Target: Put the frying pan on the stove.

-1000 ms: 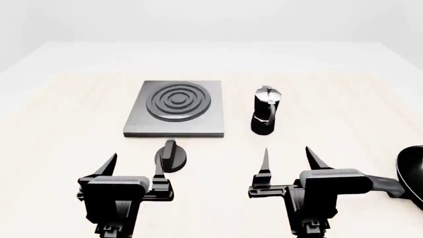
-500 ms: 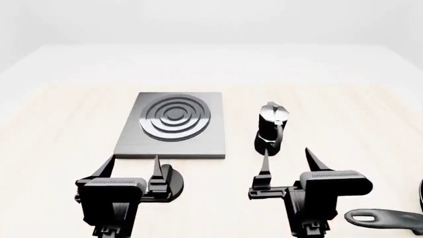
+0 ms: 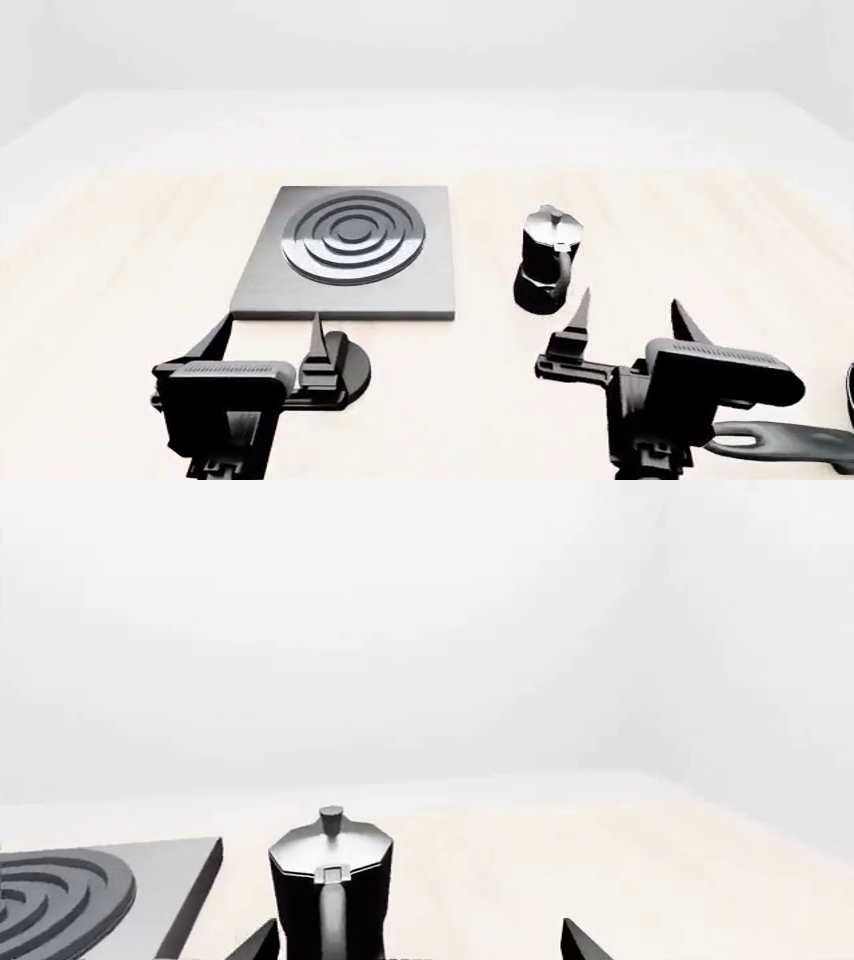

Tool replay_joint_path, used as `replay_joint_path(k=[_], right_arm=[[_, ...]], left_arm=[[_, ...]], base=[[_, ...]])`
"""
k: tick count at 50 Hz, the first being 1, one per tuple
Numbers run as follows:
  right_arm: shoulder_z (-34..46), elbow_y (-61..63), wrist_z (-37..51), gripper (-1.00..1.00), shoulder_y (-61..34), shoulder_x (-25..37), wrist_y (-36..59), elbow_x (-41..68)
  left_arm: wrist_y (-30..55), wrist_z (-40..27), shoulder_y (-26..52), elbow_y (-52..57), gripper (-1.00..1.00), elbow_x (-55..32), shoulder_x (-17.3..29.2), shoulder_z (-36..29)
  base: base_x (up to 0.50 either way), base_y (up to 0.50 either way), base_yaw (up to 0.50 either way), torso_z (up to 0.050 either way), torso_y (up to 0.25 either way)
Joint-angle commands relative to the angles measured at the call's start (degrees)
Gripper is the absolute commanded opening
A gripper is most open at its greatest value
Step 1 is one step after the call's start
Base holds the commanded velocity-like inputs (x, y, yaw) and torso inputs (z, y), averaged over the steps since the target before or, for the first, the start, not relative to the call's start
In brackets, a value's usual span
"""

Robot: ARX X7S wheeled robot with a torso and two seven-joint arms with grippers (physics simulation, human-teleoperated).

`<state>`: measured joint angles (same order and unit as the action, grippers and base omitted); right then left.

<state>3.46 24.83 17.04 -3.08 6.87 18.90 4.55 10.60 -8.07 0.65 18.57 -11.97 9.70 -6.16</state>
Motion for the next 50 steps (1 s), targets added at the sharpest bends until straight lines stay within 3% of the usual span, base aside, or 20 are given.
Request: replay_joint_path(k=[1,16,27,28,30,50], right_arm=[[-3.7,2.2,7.9,1.00,0.2,-2.3,1.6,-1.2],[-5.9,3.1,21.5,1.00,-0.1,-4.8,5.8,-6.1],[-5.4,-0.7,30.5,1.00,-0.5,-5.1,1.7,-8.1],[-9.1,-2.3,39.1,1.00,-0.1,-6.7,-1.2,-8.2],[-9.1,-2.3,44.4,1.00,0.2,-6.1,-2.6,-6.7],[-8.6,-6.2,49.0,1.00,-0.1,-4.1,-5.7,-1.3]], left_arm=[[-0.1,-0.4,0.1,0.0,1.00,-0.4,0.4,-0.5],[-0.8,-0.7,0.5,-1.4,1.00,-1.4,0.9,-0.2],[-1.6,-0.9,0.0,-1.9,1.00,-1.7,1.0,-0.7],[-1.9,-0.5,-0.9,-1.2,1.00,-2.8,1.1,-0.2],[-1.9,-0.6,-0.8,-1.3,1.00,-2.9,1.2,-0.2],[-3.4,-1.5,-0.6,-2.9,1.00,-3.4,2.0,-1.5]], base=[[0.00,0.00,0.00,0.000,0.000],[0.00,0.00,0.00,0.000,0.000],[0.00,0.00,0.00,0.000,0.000],[0.00,0.00,0.00,0.000,0.000],[0.00,0.00,0.00,0.000,0.000],[0.00,0.00,0.00,0.000,0.000]])
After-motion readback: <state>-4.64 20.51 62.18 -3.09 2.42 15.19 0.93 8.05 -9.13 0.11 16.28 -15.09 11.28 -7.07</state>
